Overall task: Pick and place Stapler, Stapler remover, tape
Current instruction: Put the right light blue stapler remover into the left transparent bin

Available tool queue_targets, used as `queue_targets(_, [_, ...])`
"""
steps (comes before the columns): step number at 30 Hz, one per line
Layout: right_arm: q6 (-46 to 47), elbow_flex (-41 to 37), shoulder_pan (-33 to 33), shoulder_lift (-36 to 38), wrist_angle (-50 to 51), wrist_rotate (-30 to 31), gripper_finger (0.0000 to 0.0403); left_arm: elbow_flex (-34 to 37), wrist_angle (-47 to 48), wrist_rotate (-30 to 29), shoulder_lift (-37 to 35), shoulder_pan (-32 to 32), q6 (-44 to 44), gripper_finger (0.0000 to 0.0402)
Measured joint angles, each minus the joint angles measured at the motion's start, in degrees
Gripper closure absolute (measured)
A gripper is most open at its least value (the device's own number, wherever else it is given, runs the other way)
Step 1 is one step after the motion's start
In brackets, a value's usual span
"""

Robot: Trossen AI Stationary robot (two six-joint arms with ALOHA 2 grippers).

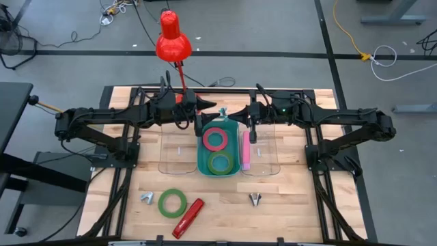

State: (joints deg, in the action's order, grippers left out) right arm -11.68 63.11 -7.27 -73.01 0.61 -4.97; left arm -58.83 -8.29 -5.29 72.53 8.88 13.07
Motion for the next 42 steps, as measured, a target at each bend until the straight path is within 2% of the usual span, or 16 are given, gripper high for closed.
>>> queue_targets(8, [-2.56, 0.0, 0.0, 0.0, -0.03, -0.05, 0.0403, -0.02, 0.17, 0.84, 1.46, 0.07, 3.04, 0.02])
queue_targets(19, [-2.37, 0.0, 0.0, 0.0, 0.36, -0.61, 0.0403, 0.0, -0.64, 0.73, 2.12, 0.07, 2.85, 0.0229])
queue_targets(42, [-2.55, 0.0, -0.02, 0.0, 0.34, -0.59, 0.0403, 0.0, -0.79, 0.65, 2.12, 0.07, 2.59, 0.0367])
